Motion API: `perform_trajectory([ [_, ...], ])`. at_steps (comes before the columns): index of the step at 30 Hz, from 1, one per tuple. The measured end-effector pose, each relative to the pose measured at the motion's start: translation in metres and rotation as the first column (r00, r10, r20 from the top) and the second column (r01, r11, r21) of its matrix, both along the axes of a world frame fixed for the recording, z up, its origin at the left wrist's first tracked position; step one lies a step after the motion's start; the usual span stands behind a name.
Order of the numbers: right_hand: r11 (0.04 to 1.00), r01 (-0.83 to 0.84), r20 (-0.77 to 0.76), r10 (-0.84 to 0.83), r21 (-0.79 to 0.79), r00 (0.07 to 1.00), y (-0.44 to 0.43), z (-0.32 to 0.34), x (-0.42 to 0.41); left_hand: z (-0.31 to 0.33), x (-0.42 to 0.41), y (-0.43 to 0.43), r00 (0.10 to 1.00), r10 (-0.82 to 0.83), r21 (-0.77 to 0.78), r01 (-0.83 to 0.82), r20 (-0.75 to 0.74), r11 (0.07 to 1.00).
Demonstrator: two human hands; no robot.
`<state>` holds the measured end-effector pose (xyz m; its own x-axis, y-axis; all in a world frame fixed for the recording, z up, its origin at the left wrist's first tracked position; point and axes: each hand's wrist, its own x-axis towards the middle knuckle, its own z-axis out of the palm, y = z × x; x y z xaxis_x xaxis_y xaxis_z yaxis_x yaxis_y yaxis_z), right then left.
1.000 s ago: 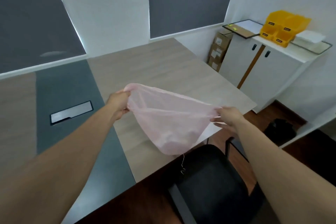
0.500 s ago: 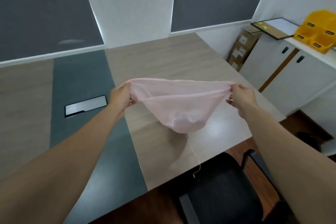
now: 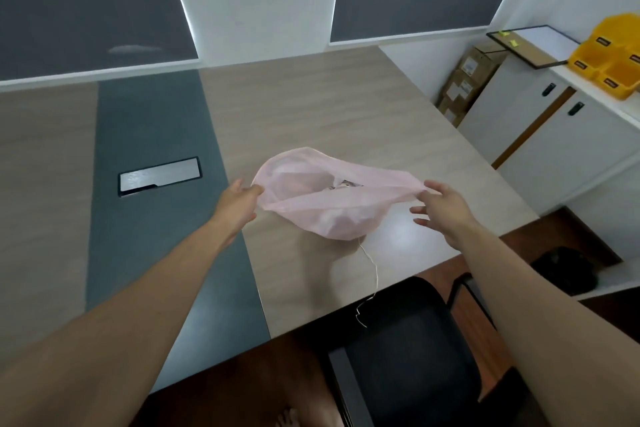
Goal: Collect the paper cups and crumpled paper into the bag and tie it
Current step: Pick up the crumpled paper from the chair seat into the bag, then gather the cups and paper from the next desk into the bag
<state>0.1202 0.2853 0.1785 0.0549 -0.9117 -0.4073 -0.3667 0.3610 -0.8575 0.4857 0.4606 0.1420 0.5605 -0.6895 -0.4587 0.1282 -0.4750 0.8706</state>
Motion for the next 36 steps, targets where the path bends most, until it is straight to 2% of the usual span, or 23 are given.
perform_trajectory([
  [4, 0.996, -0.092, -0.016, 0.092, 0.02, 0.996, 0.021, 0.008, -0.034, 0.013, -0.034, 0.018, 0.965, 0.059, -0.01, -0.059, 0.257, 0.998],
  [9, 0.971, -0.236, -0.092, 0.239, 0.04, 0.967, 0.049, 0.014, -0.09, 0.038, -0.105, 0.059, 0.803, 0.187, -0.183, -0.099, 0.565, 0.978],
  [15, 0.912, -0.41, -0.211, 0.401, 0.0, 0.891, 0.092, 0.023, -0.179, 0.058, -0.221, 0.092, 0.754, 0.163, -0.245, -0.002, 0.636, 0.969],
  [20, 0.849, -0.529, -0.267, 0.509, -0.003, 0.818, 0.122, 0.013, -0.272, 0.047, -0.342, 0.122, 0.787, 0.063, -0.203, 0.081, 0.614, 0.976],
  [25, 0.786, -0.617, -0.298, 0.599, 0.039, 0.744, 0.16, -0.006, -0.369, 0.009, -0.469, 0.152, 0.819, -0.225, -0.049, 0.294, 0.528, 0.955],
  [30, 0.705, -0.701, -0.451, 0.662, 0.103, 0.599, 0.189, -0.058, -0.441, -0.028, -0.58, 0.184, 0.726, -0.531, 0.172, 0.512, 0.437, 0.841],
  [36, 0.658, -0.739, -0.559, 0.672, 0.148, 0.486, 0.22, -0.108, -0.486, -0.063, -0.645, 0.205, 0.635, -0.711, 0.374, 0.607, 0.303, 0.701],
])
